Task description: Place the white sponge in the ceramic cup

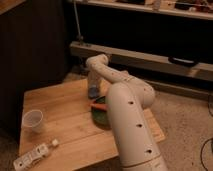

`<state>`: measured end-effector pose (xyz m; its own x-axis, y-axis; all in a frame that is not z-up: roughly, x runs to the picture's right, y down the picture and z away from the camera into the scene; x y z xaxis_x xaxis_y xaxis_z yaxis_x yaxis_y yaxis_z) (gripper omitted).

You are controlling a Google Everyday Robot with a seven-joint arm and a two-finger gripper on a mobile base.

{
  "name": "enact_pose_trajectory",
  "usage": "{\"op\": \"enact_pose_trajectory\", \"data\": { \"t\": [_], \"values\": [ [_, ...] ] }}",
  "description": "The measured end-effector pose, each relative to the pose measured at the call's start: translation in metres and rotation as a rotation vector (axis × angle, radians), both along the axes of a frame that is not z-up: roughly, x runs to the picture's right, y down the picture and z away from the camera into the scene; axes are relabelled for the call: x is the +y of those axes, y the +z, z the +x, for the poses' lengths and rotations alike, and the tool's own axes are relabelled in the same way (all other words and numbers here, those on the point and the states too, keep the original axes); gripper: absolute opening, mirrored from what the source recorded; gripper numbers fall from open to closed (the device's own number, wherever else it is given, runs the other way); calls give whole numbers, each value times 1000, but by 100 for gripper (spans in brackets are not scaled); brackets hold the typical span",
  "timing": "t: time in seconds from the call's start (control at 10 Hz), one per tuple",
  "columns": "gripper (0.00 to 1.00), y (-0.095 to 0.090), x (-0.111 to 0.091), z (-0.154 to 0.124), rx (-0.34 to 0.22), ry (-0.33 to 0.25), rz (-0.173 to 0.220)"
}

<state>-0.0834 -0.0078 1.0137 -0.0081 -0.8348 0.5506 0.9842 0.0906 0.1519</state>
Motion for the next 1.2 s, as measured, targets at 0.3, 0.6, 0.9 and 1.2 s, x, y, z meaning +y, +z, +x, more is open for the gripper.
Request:
{"op": "enact_pose_trajectory", "data": {
  "t": [0.3, 0.6, 0.9, 1.2],
  "values": [
    [0, 0, 0, 0, 1, 0, 0],
    [0, 0, 0, 0, 1, 0, 0],
    [2, 0, 0, 1, 1, 1, 0],
    [27, 0, 0, 1, 1, 1, 0]
  ]
}}
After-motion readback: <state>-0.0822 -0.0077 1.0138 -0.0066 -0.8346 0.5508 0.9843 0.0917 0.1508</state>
